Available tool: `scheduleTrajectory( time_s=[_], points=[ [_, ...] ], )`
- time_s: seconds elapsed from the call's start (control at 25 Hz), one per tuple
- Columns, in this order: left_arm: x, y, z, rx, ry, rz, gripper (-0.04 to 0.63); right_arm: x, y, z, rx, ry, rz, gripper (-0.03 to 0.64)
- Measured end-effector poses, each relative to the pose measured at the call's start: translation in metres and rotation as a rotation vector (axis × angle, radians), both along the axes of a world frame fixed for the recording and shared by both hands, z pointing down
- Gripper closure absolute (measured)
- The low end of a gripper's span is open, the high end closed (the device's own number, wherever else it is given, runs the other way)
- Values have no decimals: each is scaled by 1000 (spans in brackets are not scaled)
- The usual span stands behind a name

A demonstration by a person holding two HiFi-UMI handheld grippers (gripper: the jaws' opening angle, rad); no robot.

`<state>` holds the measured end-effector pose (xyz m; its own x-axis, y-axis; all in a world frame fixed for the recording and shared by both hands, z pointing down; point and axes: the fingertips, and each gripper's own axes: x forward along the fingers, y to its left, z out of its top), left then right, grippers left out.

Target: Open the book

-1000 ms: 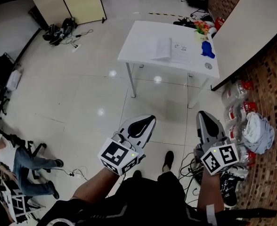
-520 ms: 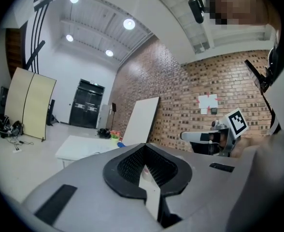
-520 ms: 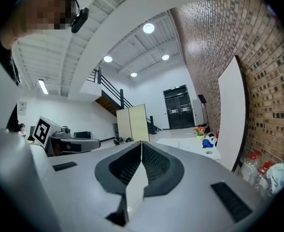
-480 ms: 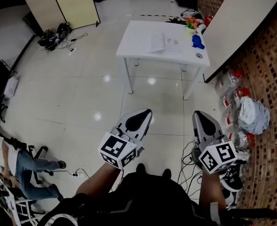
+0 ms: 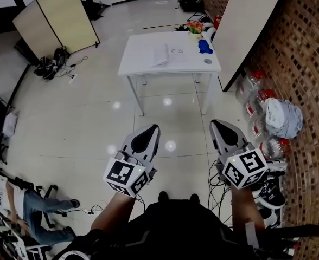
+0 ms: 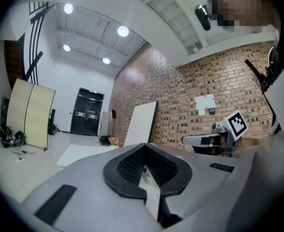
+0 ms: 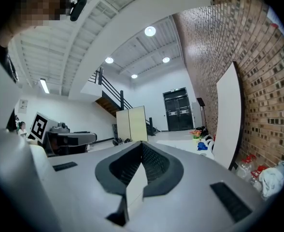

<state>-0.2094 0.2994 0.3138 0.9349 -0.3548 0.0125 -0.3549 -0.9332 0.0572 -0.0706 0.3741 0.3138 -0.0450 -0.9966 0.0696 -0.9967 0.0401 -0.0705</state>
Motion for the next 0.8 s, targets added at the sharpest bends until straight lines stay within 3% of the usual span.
scheduleTrajectory(
  time_s=[0.8],
  points=[
    [-18, 18, -2, -27, 0, 2, 594, -16, 13, -2, -7, 3, -1, 615]
  ],
)
